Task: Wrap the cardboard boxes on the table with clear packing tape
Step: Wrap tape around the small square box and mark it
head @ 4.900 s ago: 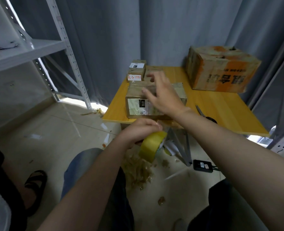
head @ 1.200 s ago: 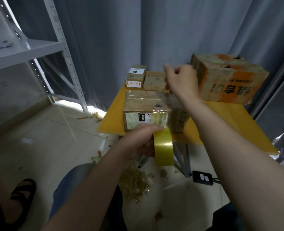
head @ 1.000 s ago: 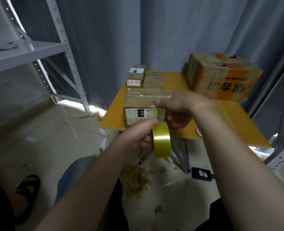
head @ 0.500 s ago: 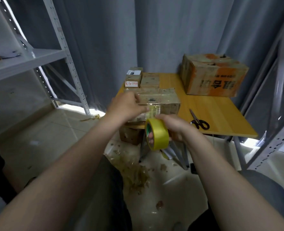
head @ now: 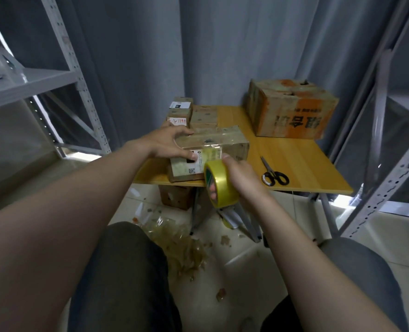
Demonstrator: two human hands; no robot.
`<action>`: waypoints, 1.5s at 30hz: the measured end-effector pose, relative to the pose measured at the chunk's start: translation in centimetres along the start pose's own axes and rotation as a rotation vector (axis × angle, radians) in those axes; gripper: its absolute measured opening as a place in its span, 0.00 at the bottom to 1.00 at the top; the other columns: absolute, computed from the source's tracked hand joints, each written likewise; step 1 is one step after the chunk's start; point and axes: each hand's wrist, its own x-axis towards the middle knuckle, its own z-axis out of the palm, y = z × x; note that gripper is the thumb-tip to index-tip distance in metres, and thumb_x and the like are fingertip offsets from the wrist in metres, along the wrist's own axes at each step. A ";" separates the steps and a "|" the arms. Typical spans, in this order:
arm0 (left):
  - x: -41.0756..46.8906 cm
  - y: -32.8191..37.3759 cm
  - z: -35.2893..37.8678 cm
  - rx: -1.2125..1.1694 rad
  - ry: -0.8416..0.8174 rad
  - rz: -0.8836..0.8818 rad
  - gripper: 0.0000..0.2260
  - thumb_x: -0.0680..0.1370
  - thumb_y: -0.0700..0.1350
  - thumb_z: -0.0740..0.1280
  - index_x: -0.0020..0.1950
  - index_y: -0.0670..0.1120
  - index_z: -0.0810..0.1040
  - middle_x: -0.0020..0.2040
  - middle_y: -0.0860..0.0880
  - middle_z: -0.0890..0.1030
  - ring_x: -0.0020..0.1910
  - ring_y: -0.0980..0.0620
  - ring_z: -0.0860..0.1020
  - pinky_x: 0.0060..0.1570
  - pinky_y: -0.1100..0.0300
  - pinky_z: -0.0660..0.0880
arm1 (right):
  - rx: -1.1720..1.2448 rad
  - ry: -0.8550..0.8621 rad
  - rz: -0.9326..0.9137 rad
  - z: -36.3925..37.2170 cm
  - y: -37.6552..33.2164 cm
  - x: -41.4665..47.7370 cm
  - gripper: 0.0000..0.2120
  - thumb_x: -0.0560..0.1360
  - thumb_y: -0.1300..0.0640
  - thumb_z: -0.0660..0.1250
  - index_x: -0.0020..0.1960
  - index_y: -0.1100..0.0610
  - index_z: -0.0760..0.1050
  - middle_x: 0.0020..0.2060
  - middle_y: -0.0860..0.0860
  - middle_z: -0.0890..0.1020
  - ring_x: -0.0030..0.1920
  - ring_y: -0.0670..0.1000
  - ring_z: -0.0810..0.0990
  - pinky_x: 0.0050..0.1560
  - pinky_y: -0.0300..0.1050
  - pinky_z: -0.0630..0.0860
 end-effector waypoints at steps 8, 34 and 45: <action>2.1 0.4 -1.3 -0.054 -0.030 -0.020 0.37 0.68 0.69 0.76 0.74 0.56 0.76 0.74 0.52 0.74 0.71 0.48 0.72 0.65 0.54 0.68 | 0.050 0.086 -0.175 -0.1 0.7 0.0 0.17 0.86 0.47 0.61 0.53 0.60 0.79 0.36 0.60 0.86 0.34 0.58 0.86 0.49 0.59 0.85; 2.7 2.1 -4.9 -0.089 -0.255 -0.094 0.46 0.44 0.83 0.69 0.53 0.57 0.78 0.55 0.54 0.81 0.50 0.56 0.78 0.44 0.59 0.72 | 0.031 0.075 -0.054 0.1 3.0 -1.1 0.22 0.85 0.44 0.61 0.52 0.63 0.78 0.35 0.62 0.86 0.36 0.61 0.87 0.49 0.61 0.85; 4.7 0.7 -5.4 -0.165 -0.370 -0.186 0.50 0.46 0.80 0.74 0.60 0.53 0.79 0.58 0.49 0.85 0.59 0.49 0.81 0.54 0.56 0.74 | 0.049 0.057 -0.042 0.5 2.2 0.6 0.24 0.84 0.44 0.62 0.49 0.66 0.81 0.35 0.63 0.86 0.35 0.61 0.86 0.45 0.58 0.86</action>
